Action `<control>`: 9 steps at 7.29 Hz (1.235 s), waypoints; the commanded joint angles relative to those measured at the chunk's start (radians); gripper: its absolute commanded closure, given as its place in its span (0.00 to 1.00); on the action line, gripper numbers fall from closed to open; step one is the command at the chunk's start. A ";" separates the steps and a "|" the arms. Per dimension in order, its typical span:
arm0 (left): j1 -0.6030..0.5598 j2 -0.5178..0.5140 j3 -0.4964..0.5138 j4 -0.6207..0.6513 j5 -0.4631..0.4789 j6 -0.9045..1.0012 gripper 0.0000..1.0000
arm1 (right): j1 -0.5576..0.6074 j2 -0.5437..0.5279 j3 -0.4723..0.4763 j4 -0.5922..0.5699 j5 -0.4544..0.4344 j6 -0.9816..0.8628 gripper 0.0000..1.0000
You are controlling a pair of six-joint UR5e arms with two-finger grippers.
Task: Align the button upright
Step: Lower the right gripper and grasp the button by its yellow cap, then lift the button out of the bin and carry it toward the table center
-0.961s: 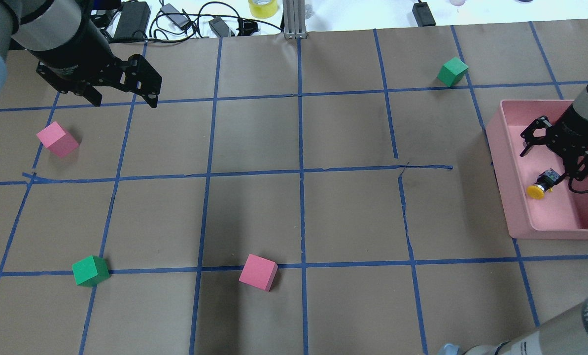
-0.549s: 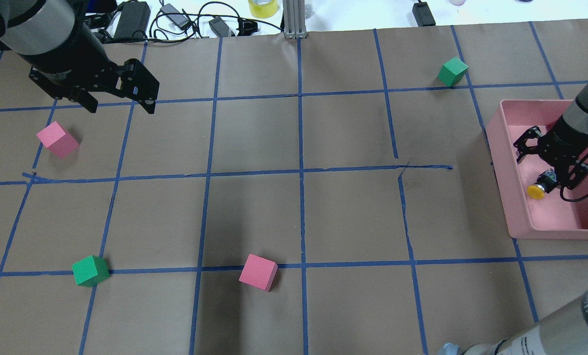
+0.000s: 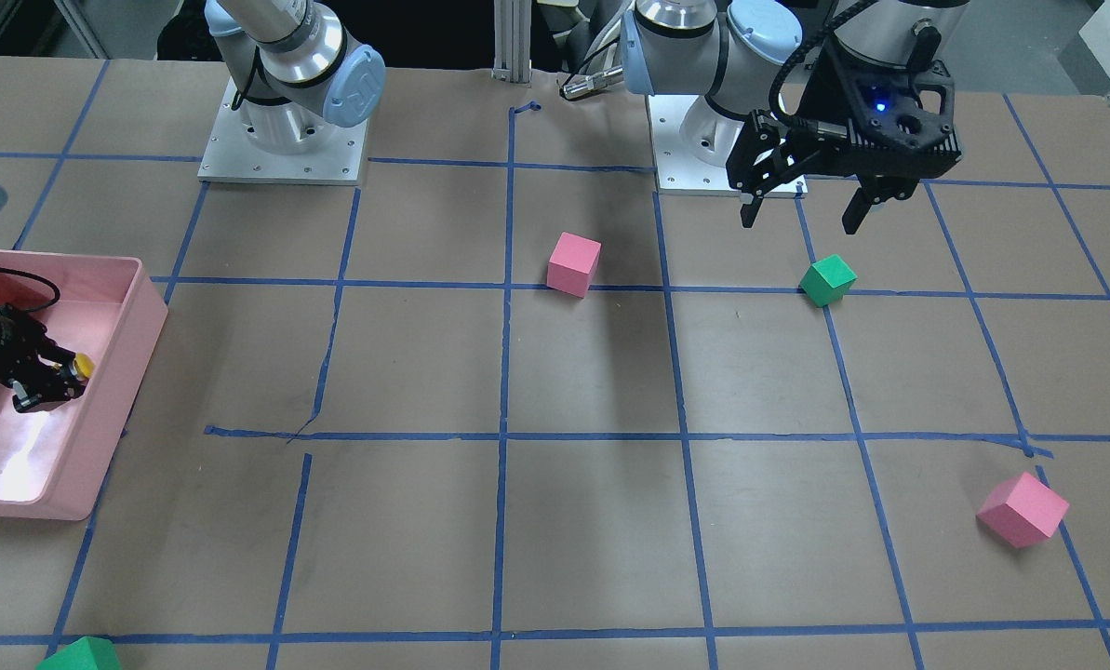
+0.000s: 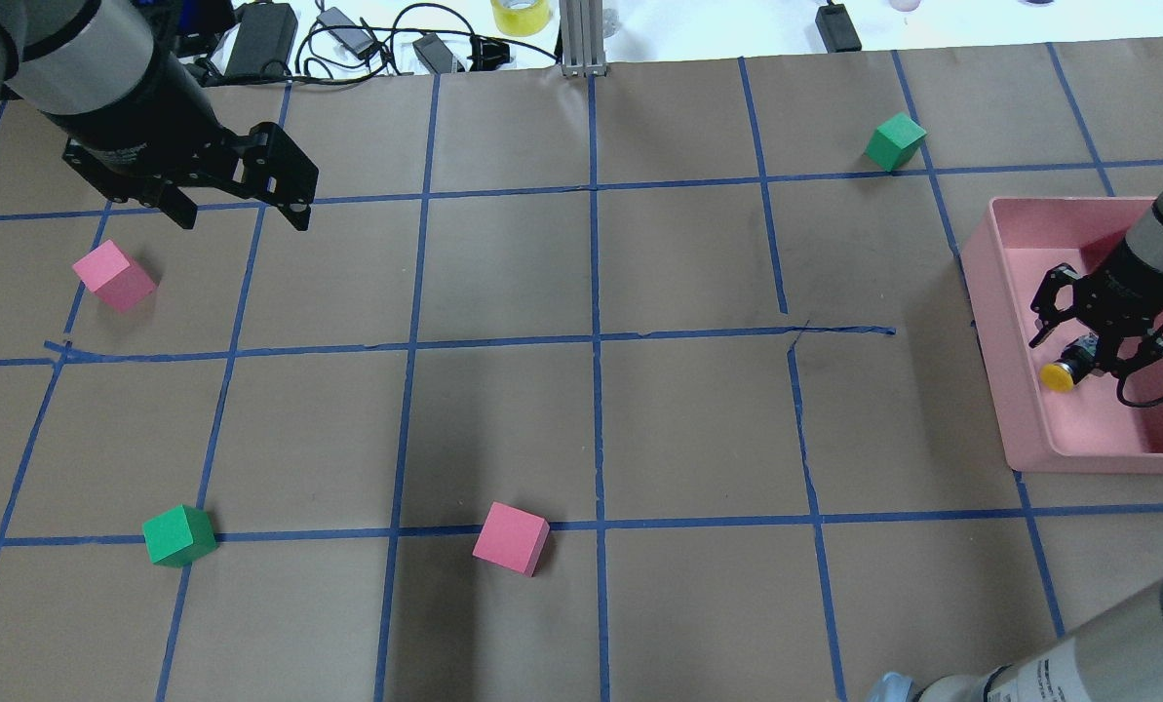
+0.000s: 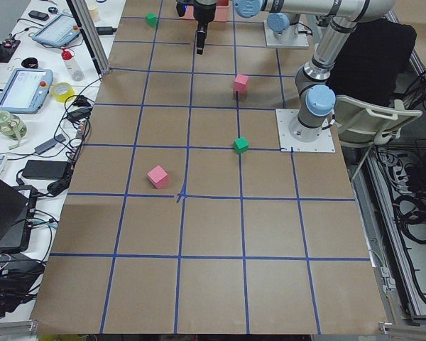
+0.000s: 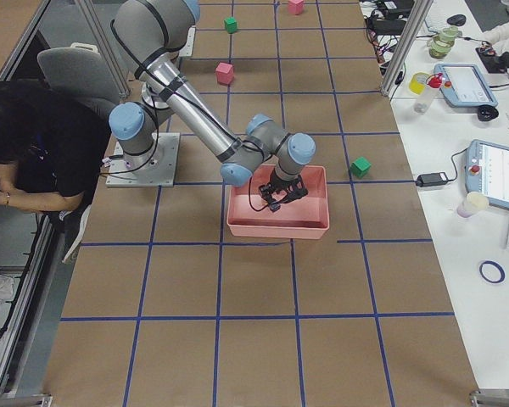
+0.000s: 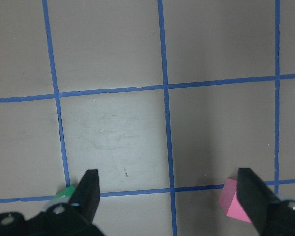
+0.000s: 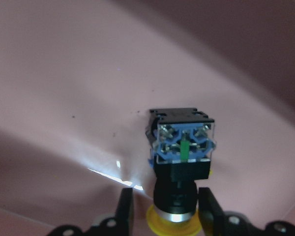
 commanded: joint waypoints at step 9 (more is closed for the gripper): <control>-0.062 -0.023 -0.004 0.031 0.037 -0.004 0.00 | 0.021 -0.132 -0.193 0.185 0.005 -0.005 1.00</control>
